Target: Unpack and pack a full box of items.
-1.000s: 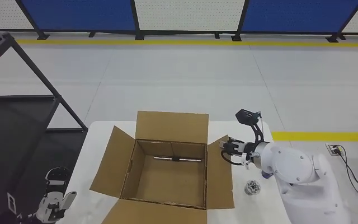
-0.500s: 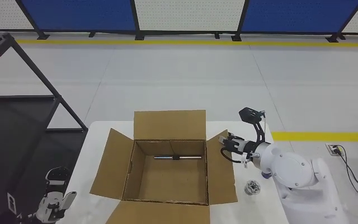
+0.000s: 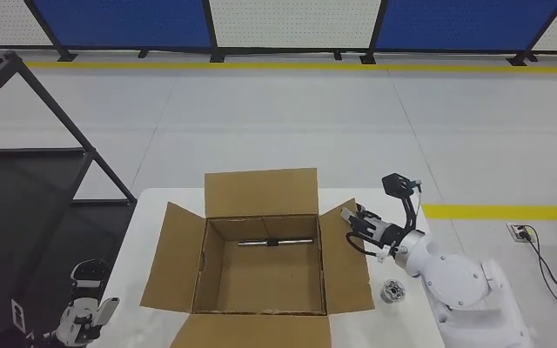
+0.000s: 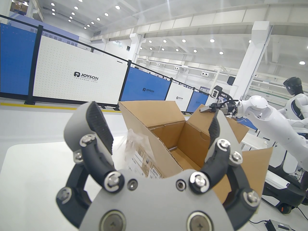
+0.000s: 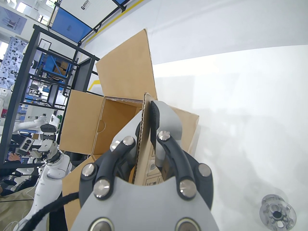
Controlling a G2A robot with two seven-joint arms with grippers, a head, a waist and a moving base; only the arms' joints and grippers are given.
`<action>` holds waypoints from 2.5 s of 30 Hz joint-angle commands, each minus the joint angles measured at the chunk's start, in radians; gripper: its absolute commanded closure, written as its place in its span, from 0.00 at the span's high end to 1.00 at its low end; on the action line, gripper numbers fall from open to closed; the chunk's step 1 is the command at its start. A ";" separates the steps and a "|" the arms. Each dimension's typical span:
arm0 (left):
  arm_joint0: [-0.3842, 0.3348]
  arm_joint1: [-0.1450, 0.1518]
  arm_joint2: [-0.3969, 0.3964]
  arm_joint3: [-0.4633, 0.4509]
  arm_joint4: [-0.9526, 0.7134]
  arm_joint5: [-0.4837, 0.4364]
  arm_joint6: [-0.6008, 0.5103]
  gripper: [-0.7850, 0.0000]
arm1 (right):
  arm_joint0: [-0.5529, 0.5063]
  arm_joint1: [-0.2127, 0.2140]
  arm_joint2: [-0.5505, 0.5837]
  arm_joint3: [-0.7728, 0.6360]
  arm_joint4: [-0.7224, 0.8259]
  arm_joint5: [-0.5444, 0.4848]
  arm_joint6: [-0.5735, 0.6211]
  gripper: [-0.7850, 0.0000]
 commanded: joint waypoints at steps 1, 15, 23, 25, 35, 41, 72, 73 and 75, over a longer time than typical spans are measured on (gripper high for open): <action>0.000 0.000 0.000 0.000 0.000 0.000 0.000 1.00 | -0.012 0.001 0.003 0.004 0.011 -0.031 -0.017 0.00; 0.000 0.000 0.000 0.000 0.000 0.000 0.000 1.00 | -0.065 0.005 0.013 0.049 0.075 -0.162 -0.146 0.00; 0.000 0.000 0.000 0.000 0.000 0.000 0.000 1.00 | -0.024 0.008 -0.008 0.035 0.047 0.008 -0.058 0.00; 0.000 0.000 0.000 0.000 0.000 0.000 0.000 1.00 | -0.005 0.009 -0.021 0.039 0.019 0.052 -0.033 0.00; 0.000 0.000 0.000 0.000 0.000 0.000 0.000 1.00 | 0.076 0.009 -0.069 0.075 -0.010 0.130 0.034 1.00; 0.000 0.000 0.000 0.000 0.000 0.000 0.000 1.00 | 0.111 0.009 -0.098 0.091 -0.019 0.150 0.056 1.00; 0.000 0.000 0.000 0.000 0.000 0.000 0.000 1.00 | -0.073 0.059 0.039 -0.180 -0.062 0.098 0.287 1.00; 0.000 0.000 0.000 0.000 0.000 0.000 0.000 1.00 | -0.073 0.059 0.039 -0.180 -0.062 0.098 0.287 1.00; 0.000 0.000 0.000 0.000 0.000 0.000 0.000 1.00 | -0.087 0.060 0.030 -0.185 -0.073 0.077 0.270 1.00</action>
